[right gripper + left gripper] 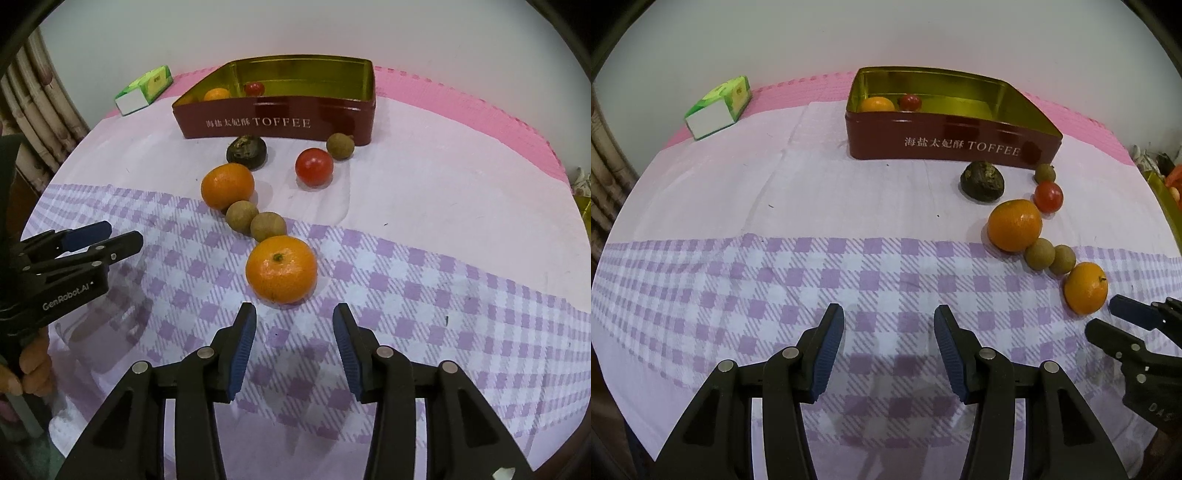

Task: Organize fruits
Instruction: 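Withdraw both tools from the tin back toward the loose fruits, then grasp an orange with the right tool while the left tool grasps another orange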

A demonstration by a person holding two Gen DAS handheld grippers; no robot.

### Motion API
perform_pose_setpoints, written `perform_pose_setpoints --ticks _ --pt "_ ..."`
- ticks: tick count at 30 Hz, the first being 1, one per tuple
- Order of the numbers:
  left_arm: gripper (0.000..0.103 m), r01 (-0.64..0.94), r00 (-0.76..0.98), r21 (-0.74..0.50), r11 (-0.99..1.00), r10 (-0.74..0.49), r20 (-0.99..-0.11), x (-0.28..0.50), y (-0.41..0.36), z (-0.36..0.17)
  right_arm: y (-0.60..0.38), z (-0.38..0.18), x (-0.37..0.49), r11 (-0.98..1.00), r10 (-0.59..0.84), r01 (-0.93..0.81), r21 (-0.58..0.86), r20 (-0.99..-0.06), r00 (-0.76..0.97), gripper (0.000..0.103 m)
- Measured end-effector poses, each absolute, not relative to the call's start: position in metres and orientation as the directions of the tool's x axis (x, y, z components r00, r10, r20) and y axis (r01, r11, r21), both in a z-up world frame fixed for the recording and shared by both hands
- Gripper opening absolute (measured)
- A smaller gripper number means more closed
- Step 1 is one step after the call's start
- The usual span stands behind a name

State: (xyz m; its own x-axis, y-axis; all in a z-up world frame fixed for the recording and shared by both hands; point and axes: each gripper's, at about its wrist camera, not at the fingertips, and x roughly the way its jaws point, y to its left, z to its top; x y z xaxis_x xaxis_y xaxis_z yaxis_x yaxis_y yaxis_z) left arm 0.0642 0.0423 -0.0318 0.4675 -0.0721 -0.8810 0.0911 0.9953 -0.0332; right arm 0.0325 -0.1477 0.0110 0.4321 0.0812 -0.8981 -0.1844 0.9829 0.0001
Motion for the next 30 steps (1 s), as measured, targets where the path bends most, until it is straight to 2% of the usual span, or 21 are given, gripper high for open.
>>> perform_pose_setpoints --ticks 16,19,30 --pt "0.052 0.131 0.442 -0.035 0.991 -0.090 -0.892 0.081 0.025 -0.039 -0.135 0.002 0.054 0.978 0.073 -0.206 -0.022 -0.895 0.439 0.047" --pt "0.052 0.140 0.442 -0.035 0.990 -0.094 -0.892 0.084 0.021 -0.039 -0.135 0.002 0.055 0.977 0.071 -0.211 -0.027 -0.893 0.445 0.041" --pt "0.052 0.184 0.436 -0.040 0.982 -0.118 -0.892 0.093 0.001 -0.041 -0.160 0.004 0.056 0.989 0.034 -0.145 -0.037 -0.890 0.455 0.040"
